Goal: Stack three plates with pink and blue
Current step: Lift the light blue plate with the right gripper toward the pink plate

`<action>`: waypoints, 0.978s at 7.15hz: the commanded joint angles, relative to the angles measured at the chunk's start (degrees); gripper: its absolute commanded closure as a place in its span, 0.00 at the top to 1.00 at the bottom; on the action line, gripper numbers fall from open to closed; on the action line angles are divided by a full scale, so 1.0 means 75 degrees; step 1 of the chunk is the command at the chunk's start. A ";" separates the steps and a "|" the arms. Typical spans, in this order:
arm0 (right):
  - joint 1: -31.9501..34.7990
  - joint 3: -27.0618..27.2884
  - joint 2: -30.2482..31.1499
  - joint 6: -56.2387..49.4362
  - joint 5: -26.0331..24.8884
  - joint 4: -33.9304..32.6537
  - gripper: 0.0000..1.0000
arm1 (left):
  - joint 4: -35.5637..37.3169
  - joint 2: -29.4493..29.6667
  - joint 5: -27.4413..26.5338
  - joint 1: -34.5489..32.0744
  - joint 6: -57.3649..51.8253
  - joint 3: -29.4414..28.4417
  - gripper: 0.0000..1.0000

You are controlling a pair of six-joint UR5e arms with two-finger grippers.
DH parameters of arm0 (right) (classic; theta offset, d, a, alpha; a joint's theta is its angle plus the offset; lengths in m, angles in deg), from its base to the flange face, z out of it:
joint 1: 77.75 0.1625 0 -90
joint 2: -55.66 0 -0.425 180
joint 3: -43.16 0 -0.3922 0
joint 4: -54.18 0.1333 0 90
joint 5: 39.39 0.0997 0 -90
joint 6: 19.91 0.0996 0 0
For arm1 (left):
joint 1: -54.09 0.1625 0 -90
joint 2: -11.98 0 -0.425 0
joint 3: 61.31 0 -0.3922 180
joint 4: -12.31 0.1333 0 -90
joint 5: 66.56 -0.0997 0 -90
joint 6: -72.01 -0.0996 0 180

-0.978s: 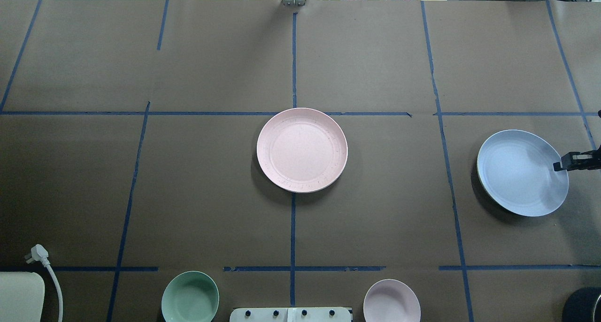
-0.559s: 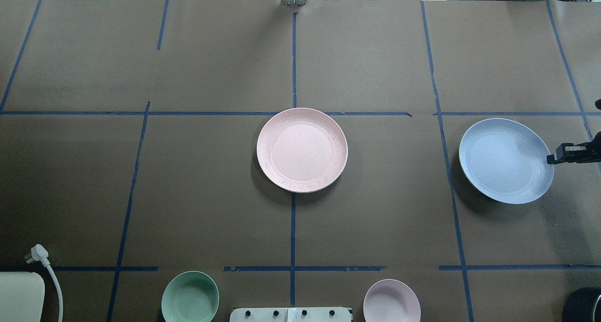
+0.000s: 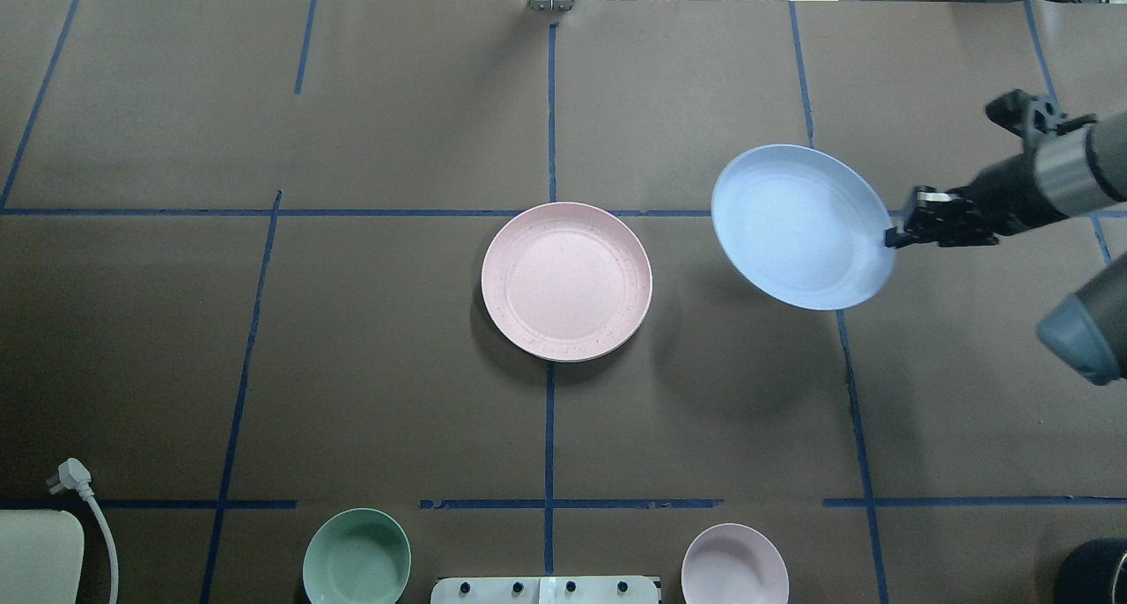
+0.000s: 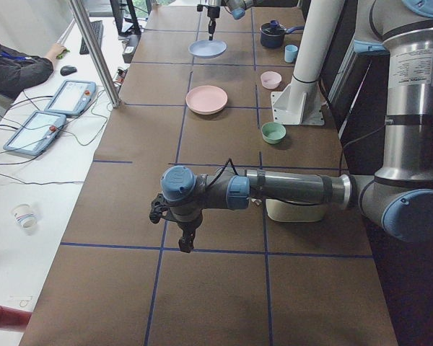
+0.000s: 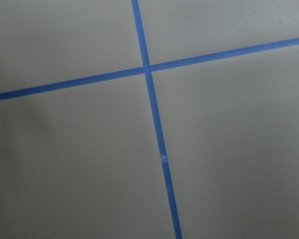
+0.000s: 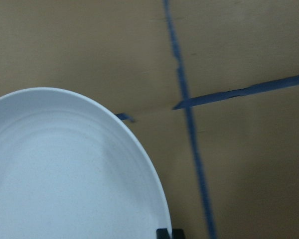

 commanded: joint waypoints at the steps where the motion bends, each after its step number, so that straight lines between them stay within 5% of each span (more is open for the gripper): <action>1: -0.1448 0.0897 -0.1636 0.0597 -0.1542 -0.2644 0.00 | -0.0003 0.0012 0.0009 0.0000 0.0010 -0.0006 1.00; 4: -0.2930 0.0503 -0.2613 0.1395 -0.3130 -0.3112 0.00 | 0.0009 0.0012 0.0009 0.0011 0.0010 -0.0029 1.00; 7: -0.2968 0.0011 -0.2767 0.1384 -0.3367 -0.3077 0.00 | 0.0009 0.0012 0.0009 0.0000 0.0010 -0.0006 1.00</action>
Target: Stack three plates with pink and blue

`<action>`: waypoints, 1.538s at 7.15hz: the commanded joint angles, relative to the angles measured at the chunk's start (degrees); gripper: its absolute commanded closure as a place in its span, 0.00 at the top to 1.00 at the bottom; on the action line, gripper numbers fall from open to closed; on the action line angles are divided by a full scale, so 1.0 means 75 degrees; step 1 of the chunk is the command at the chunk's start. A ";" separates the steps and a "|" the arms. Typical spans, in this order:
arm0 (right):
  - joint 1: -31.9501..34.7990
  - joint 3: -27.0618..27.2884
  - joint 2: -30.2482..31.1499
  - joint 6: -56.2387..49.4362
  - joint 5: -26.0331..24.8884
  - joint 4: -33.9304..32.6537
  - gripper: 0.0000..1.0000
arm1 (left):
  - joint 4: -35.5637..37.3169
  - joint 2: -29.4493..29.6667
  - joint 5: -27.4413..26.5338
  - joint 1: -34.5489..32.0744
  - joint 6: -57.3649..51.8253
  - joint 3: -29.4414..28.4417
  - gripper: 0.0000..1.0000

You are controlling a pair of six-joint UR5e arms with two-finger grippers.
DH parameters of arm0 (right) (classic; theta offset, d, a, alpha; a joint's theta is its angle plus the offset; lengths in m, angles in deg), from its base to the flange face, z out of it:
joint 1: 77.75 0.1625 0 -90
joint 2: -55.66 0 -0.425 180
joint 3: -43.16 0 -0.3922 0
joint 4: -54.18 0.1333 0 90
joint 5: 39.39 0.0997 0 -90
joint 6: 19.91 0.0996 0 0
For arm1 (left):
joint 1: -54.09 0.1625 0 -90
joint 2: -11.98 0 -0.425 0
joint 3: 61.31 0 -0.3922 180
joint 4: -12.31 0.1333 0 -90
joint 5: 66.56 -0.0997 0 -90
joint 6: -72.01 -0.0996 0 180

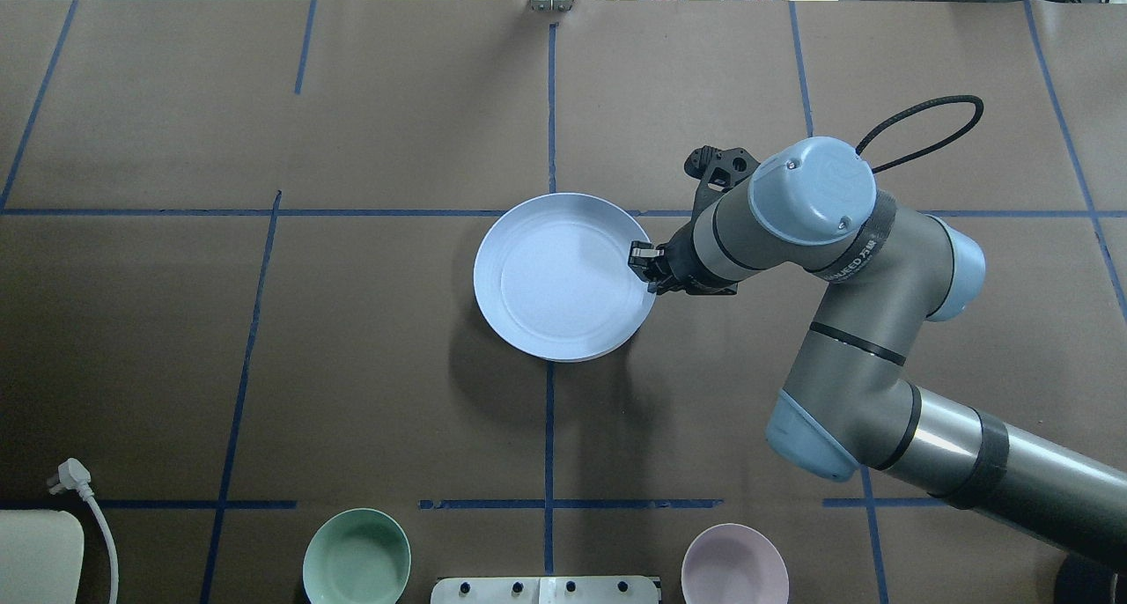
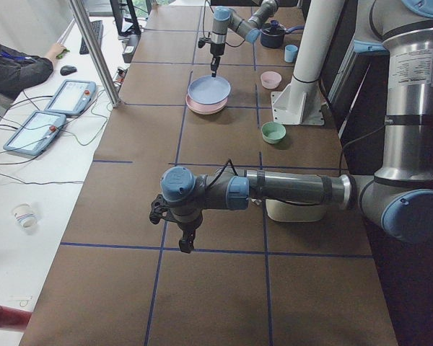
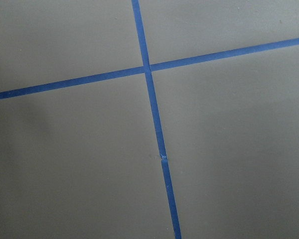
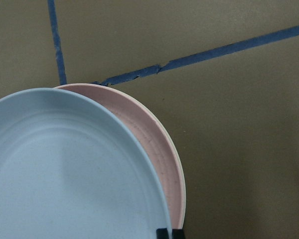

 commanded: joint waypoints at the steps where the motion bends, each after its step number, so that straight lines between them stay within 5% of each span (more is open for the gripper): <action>1: -0.0058 -0.0257 -0.0002 -0.0010 -0.0147 0.0042 0.86 | 0.0000 0.0001 0.0000 -0.0009 0.0012 0.0018 1.00; 2: -0.0128 -0.0270 -0.0037 -0.0033 -0.0205 0.0066 1.00 | 0.0000 0.0001 0.0000 -0.0009 0.0012 0.0018 1.00; 5: 0.0453 -0.0246 -0.0014 -0.0498 0.0340 -0.0039 1.00 | 0.0000 0.0059 -0.0023 0.0003 -0.0012 -0.0087 1.00; 7: 0.1892 -0.0932 0.0254 -0.2530 0.1803 -0.0121 1.00 | 0.0000 0.0094 -0.0047 0.0026 0.0011 -0.0146 1.00; 9: 0.3204 -0.1931 0.0709 -0.5492 0.2160 -0.0227 1.00 | -0.0012 0.0083 -0.0046 0.0026 -0.0012 -0.0240 1.00; 11: 0.4983 -0.2051 0.1832 -0.8421 0.3073 -0.0424 1.00 | 0.0012 -0.0011 -0.0093 0.0003 0.0000 -0.0288 1.00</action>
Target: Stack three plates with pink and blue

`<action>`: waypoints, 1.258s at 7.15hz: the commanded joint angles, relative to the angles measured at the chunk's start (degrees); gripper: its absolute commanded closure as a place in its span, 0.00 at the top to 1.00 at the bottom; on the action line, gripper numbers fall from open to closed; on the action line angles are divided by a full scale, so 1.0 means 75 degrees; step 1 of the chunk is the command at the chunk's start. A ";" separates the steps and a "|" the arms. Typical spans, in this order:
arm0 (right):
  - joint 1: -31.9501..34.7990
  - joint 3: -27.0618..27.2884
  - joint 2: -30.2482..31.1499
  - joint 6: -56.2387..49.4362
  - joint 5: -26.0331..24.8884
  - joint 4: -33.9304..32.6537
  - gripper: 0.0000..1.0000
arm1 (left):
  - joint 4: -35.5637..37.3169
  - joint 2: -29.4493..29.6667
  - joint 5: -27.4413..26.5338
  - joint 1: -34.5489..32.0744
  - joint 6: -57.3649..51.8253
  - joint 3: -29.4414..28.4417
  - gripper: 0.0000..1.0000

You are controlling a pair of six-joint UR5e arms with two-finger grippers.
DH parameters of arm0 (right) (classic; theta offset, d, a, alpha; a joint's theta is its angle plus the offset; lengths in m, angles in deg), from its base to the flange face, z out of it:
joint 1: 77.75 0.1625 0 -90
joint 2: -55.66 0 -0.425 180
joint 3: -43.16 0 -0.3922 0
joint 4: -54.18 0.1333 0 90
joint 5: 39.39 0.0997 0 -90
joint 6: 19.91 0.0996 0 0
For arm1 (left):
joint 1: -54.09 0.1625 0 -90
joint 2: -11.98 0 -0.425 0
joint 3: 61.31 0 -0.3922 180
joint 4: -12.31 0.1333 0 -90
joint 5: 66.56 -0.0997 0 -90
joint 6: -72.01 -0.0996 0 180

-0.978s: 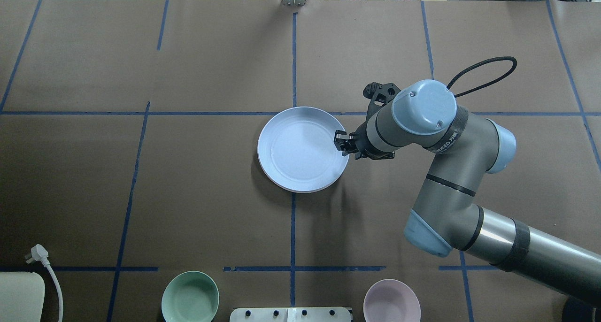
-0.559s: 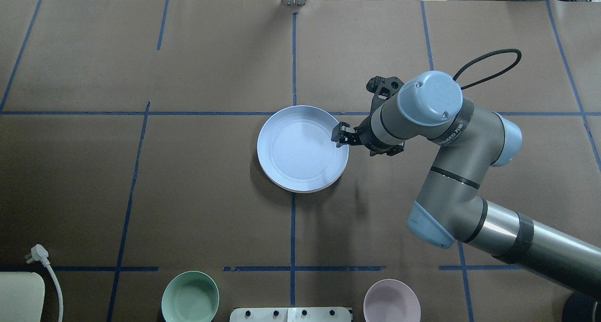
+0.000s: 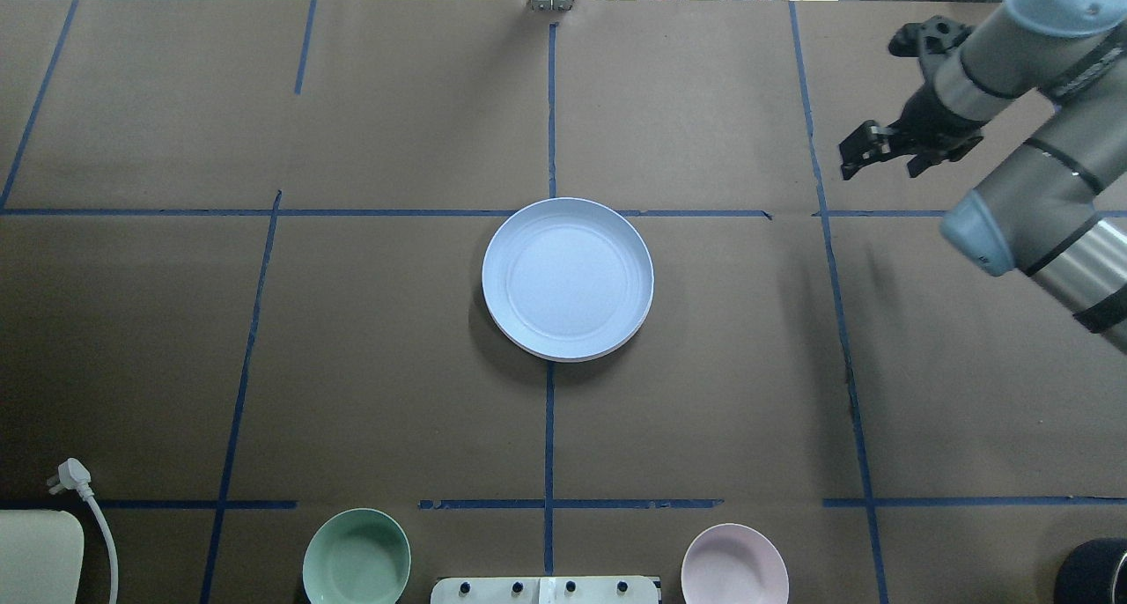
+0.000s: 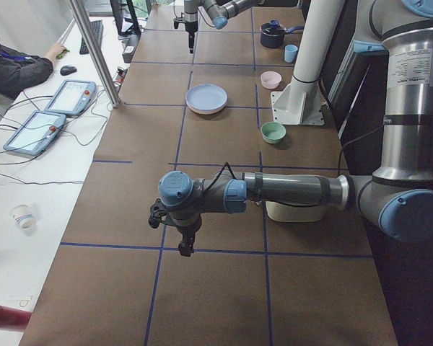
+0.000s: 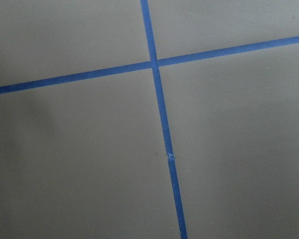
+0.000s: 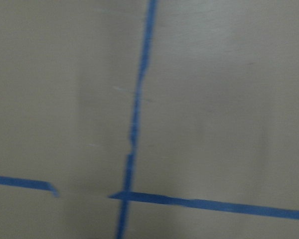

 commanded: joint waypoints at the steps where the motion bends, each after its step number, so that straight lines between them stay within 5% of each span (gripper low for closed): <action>1: 0.2025 -0.0037 0.1178 -0.3712 0.0472 -0.0707 1.00 | 0.0024 -0.0050 -0.0069 -0.0041 -0.0002 -0.0019 1.00; 3: 0.3341 -0.0013 0.1731 -0.6101 0.0472 -0.1902 1.00 | 0.0012 -0.0062 -0.0104 -0.0053 -0.0002 0.0039 1.00; 9: 0.3464 0.0011 0.2378 -0.5992 0.0425 -0.1627 1.00 | 0.0024 -0.0167 -0.0092 -0.0030 -0.0049 0.0110 1.00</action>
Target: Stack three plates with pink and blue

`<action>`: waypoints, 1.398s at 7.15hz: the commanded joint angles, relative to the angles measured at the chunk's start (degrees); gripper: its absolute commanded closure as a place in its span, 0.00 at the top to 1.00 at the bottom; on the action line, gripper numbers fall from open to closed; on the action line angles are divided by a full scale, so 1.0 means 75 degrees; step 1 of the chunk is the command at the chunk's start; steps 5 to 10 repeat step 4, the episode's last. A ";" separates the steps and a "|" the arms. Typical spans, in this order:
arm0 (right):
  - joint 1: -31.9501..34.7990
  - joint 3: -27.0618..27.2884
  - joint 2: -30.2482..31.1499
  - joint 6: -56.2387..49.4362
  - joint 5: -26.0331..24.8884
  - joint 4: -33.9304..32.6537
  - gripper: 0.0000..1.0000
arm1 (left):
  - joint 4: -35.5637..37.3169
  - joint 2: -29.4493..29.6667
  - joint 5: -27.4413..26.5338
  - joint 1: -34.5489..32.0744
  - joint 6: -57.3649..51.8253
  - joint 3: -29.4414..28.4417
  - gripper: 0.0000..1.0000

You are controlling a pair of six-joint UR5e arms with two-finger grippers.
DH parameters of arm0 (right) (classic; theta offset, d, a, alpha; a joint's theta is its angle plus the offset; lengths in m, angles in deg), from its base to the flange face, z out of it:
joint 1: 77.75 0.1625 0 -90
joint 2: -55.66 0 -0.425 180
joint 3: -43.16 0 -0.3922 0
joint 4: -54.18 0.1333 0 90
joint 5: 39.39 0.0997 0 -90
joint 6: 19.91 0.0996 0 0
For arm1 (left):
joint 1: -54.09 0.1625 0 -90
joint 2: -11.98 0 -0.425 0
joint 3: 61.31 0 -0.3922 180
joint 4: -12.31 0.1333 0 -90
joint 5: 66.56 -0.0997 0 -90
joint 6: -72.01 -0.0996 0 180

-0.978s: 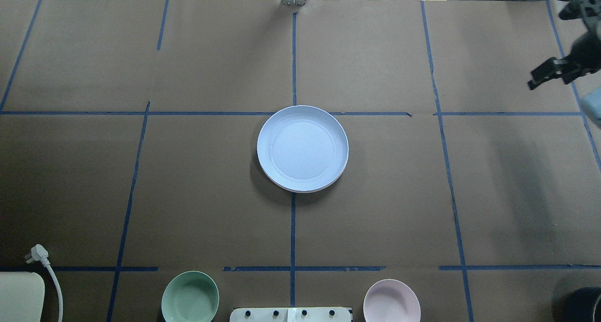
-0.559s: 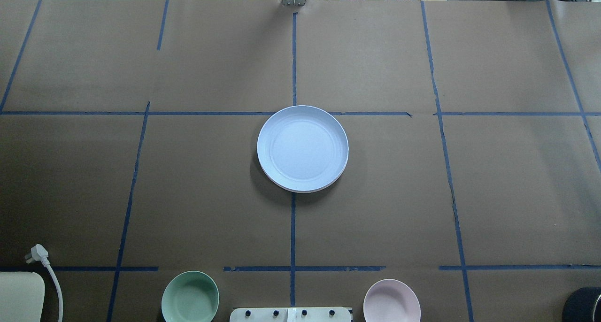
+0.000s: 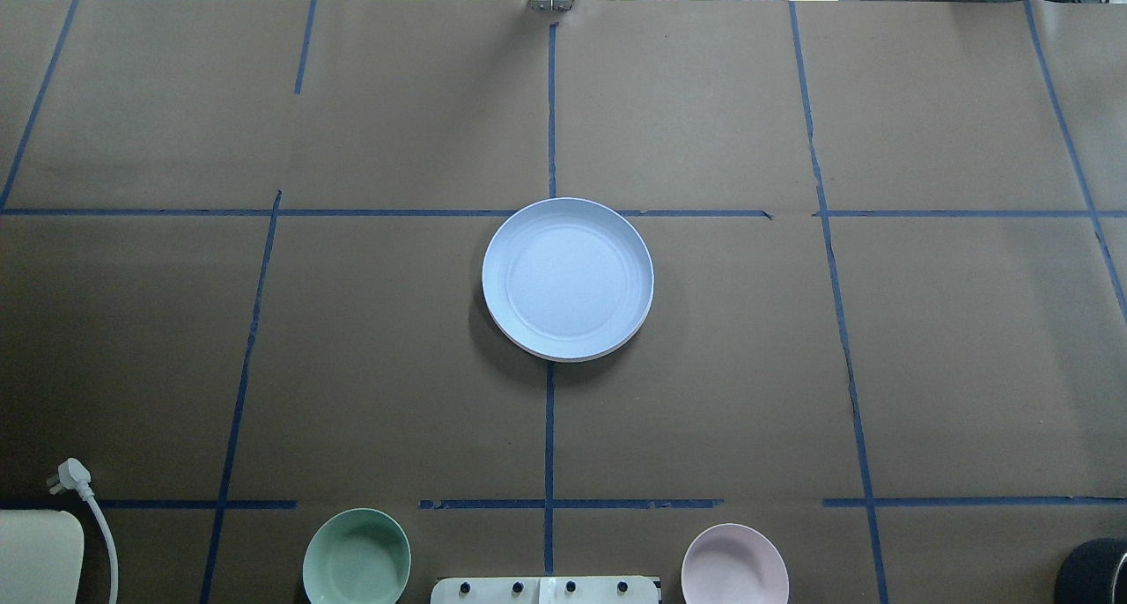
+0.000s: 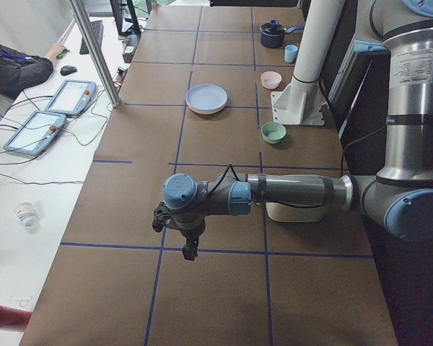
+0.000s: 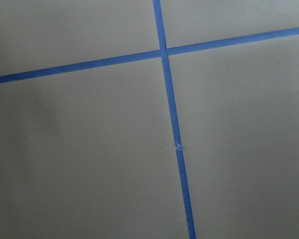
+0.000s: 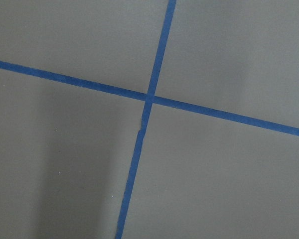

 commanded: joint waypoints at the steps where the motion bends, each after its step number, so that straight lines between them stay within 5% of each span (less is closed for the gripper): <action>1: 0.0003 0.0027 0.0085 0.0008 0.0012 0.0009 1.00 | -0.0009 -0.0085 0.0003 0.0008 0.0000 0.0025 1.00; 10: 0.0003 0.0261 0.0238 0.0020 0.0024 0.0009 1.00 | -0.0009 -0.0156 0.0003 -0.0003 0.0000 0.0037 1.00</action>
